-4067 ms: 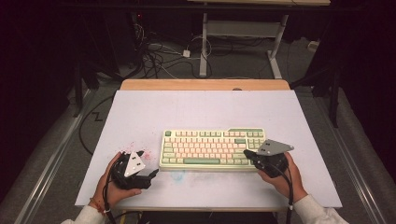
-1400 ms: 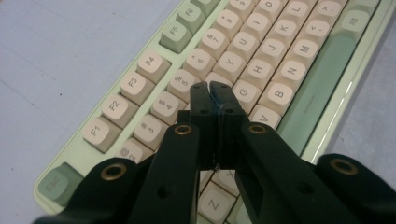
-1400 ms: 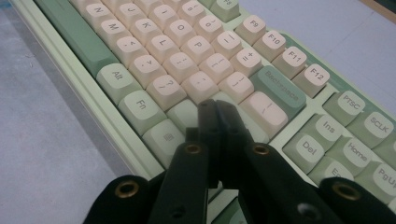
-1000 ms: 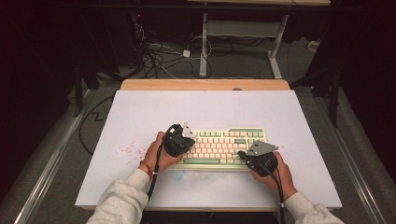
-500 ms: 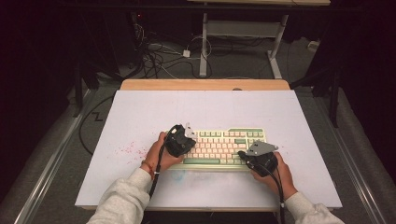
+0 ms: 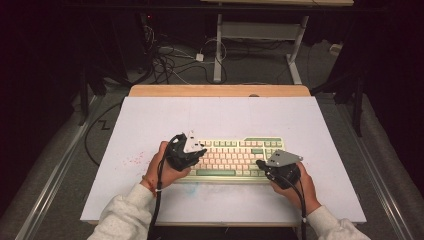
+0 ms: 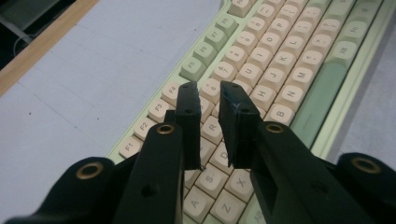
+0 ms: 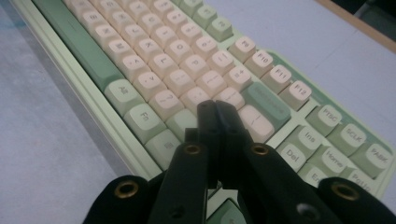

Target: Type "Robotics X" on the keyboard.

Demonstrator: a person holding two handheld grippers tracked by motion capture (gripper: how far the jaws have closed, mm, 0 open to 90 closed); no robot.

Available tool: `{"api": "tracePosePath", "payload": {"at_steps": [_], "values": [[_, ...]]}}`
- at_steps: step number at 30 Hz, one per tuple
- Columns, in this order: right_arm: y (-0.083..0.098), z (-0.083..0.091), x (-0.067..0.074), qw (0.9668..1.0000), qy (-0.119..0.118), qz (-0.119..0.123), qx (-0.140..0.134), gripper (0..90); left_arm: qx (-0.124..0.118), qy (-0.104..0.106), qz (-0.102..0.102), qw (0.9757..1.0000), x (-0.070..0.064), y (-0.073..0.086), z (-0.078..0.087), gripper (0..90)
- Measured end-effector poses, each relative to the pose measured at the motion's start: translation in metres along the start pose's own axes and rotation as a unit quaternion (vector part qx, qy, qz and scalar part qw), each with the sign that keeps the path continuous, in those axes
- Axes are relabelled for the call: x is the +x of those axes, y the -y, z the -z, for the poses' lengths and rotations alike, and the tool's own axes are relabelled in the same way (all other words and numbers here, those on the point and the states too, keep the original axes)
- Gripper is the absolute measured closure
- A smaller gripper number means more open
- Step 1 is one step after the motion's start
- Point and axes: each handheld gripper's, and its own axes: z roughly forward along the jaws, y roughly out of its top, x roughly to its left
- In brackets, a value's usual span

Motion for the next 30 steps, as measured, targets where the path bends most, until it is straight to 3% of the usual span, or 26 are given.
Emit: {"api": "tracePosePath", "payload": {"at_steps": [3, 9, 13, 18, 26, 30], "values": [[-0.002, 0.006, -0.001, 1.0, 0.0, 0.0, -0.009, 90.0, -0.011, -0.017, -0.011, 0.9997, -0.002, 0.009, 0.007, 62.9], [-0.003, 0.012, -0.001, 0.9999, -0.002, -0.002, -0.014, 90.0, -0.028, -0.052, 0.008, 0.9982, -0.003, 0.032, 0.02, 37.2], [-0.003, 0.013, -0.001, 0.9999, -0.003, -0.002, -0.015, 90.0, -0.028, -0.056, 0.013, 0.9979, -0.005, 0.046, 0.026, 26.6], [-0.006, 0.014, -0.003, 0.9998, -0.004, -0.005, -0.019, 90.0, -0.025, -0.056, 0.017, 0.998, -0.008, 0.061, 0.031, 20.9], [-0.012, 0.007, -0.009, 0.9998, -0.004, -0.014, -0.015, 90.0, -0.015, -0.056, 0.023, 0.9981, -0.015, 0.084, 0.036, 19.7], [-0.017, 0.0, -0.01, 0.9998, -0.005, -0.014, -0.012, 90.0, -0.024, -0.055, 0.029, 0.9978, -0.018, 0.095, 0.041, 19.7]]}}
